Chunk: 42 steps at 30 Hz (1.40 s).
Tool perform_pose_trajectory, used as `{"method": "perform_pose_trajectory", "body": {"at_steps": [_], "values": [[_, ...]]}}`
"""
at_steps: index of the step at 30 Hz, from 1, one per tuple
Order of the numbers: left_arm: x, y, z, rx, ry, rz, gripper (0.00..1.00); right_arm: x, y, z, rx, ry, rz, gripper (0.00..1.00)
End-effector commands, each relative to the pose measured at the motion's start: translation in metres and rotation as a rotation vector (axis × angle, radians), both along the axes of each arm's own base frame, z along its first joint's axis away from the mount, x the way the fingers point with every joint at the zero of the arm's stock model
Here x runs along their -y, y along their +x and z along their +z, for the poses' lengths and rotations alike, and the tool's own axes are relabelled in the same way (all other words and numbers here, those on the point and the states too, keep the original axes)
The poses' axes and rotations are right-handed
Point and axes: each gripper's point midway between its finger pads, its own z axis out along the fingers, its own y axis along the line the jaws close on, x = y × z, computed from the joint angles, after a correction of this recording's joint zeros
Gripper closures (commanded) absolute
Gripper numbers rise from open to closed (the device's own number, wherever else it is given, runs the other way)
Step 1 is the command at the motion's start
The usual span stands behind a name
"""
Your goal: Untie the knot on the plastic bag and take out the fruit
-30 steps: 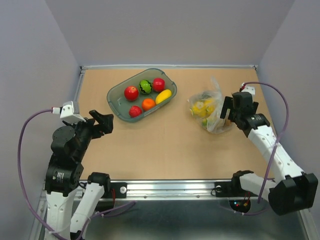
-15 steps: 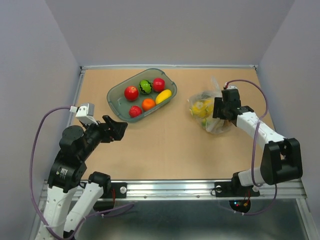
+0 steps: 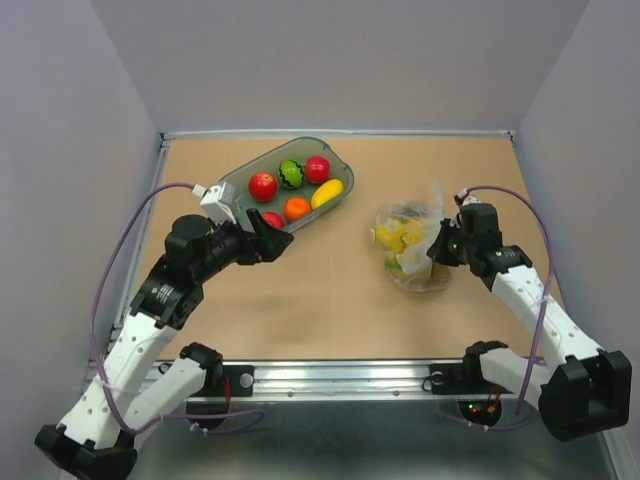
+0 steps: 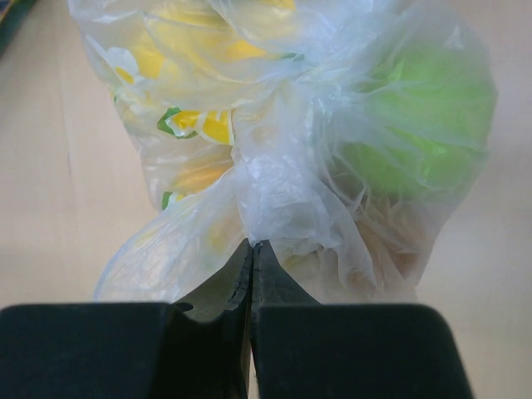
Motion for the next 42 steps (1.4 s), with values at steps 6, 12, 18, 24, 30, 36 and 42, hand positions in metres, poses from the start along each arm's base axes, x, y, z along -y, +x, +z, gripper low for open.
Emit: {"method": "perform_pose_trajectory", "body": {"at_steps": [6, 12, 18, 24, 30, 36, 42], "values": [[0.102, 0.012, -0.004, 0.012, 0.014, -0.120, 0.01, -0.063, -0.053, 0.015, -0.089, 0.299, 0.117, 0.99], [0.156, 0.017, -0.027, 0.044, 0.155, -0.190, 0.01, -0.063, -0.062, 0.027, -0.101, 0.220, 0.133, 0.72], [0.182, 0.057, -0.020, 0.182, 0.332, -0.200, 0.01, -0.002, -0.038, 0.057, 0.098, 0.001, -0.114, 0.16], [0.215, 0.078, -0.033, 0.338, 0.538, -0.386, 0.01, 0.004, -0.029, 0.023, 0.003, -0.082, -0.137, 0.19], [0.251, 0.065, -0.056, 0.394, 0.584, -0.624, 0.01, -0.013, -0.030, 0.004, -0.021, -0.025, -0.069, 0.24], [0.284, 0.044, -0.077, 0.436, 0.646, -0.785, 0.01, -0.023, -0.042, -0.017, -0.079, 0.009, -0.016, 0.49], [0.290, 0.047, -0.117, 0.377, 0.704, -0.814, 0.05, -0.022, -0.044, -0.018, -0.073, 0.005, -0.005, 0.88]]}}
